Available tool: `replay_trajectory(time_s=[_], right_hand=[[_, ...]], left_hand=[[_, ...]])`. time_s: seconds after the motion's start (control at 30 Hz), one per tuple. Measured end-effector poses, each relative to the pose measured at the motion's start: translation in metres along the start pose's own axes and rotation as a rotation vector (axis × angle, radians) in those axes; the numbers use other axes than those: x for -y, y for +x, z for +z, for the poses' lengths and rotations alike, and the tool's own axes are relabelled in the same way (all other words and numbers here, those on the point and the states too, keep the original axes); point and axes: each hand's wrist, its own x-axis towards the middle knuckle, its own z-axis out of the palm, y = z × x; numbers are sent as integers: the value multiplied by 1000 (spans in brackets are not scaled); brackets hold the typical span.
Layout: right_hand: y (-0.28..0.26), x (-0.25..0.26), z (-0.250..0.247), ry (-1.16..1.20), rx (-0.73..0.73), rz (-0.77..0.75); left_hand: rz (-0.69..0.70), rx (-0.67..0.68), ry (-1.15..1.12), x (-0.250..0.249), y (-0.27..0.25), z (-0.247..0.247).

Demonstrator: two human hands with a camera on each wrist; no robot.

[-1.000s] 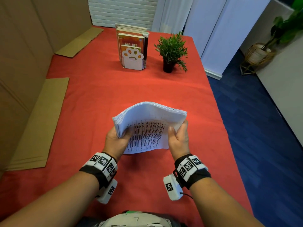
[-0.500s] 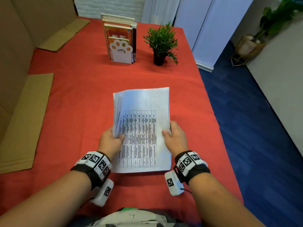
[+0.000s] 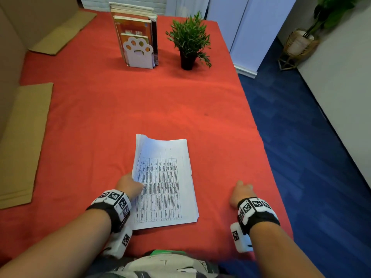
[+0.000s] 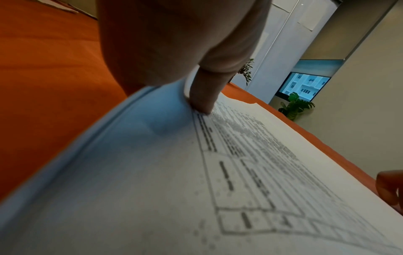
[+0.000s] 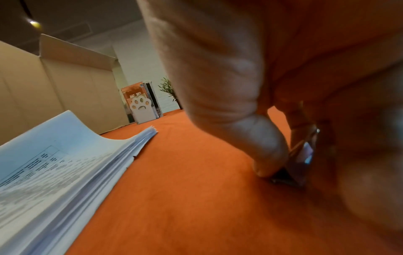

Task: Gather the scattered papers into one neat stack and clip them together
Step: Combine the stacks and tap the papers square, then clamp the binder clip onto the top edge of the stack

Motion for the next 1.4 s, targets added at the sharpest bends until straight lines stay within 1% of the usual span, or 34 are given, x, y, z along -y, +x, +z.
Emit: replay_trajectory(time_s=[0.13, 0.23, 0.3, 0.4, 0.43, 0.5, 0.57, 0.67, 0.73, 0.8, 0.87, 0.93, 0.97, 1.0, 1.07, 1.1, 1.17, 1.23, 1.27, 1.33, 1.4], right_hand=[[5, 13, -3, 94, -28, -86], [8, 27, -6, 151, -38, -206], [4, 41, -8, 183, -69, -327], [-7, 69, -11, 352, -144, -529], [-12, 79, -12, 370, -168, -607], [-22, 97, -11, 357, -170, -766], [-32, 114, -9, 324, -127, -880], [-36, 131, 3, 277, -113, -970], [-39, 137, 9, 253, -175, -1010], [-44, 144, 8, 333, -242, -1065], [-49, 152, -3, 481, -279, -1063], [-49, 158, -14, 595, -312, -995], [-48, 160, -18, 626, -302, -954], [-44, 162, -18, 661, -259, -925], [-40, 163, -14, 718, -122, -897], [-38, 163, -8, 716, -52, -894], [-35, 161, 2, 705, 36, -847], [-33, 157, 11, 761, 86, -790], [-32, 156, 14, 825, 107, -763], [-27, 153, 19, 963, 162, -716], [-25, 151, 19, 1045, 202, -700]], left_hand=[[-48, 36, 0, -2, 3, -1], [-71, 34, -12, -2, 2, -2], [-78, 41, -1, -2, 3, -2], [-91, 52, -3, -3, 2, -4], [-93, 54, 0, -4, 1, -5], [-97, 46, 7, -5, 1, -5], [-108, 35, 17, -6, -2, -6], [-124, 29, -5, -7, -1, -5], [-131, 25, -12, -8, 0, -5], [-125, 33, -26, -6, 1, -6], [-123, 44, -36, -5, 2, -6], [-116, 34, -53, -4, 3, -5], [-109, 25, -62, -5, 2, -5], [-109, 20, -75, -5, 1, -5], [-104, 24, -102, -6, 0, -5], [-103, 27, -116, -6, -1, -6], [-111, 25, -127, -4, 1, -6], [-109, 30, -121, -4, 0, -7], [-113, 44, -113, -4, 0, -8], [-133, 95, -95, -6, 2, -12], [-164, 159, -29, -8, 8, -18]])
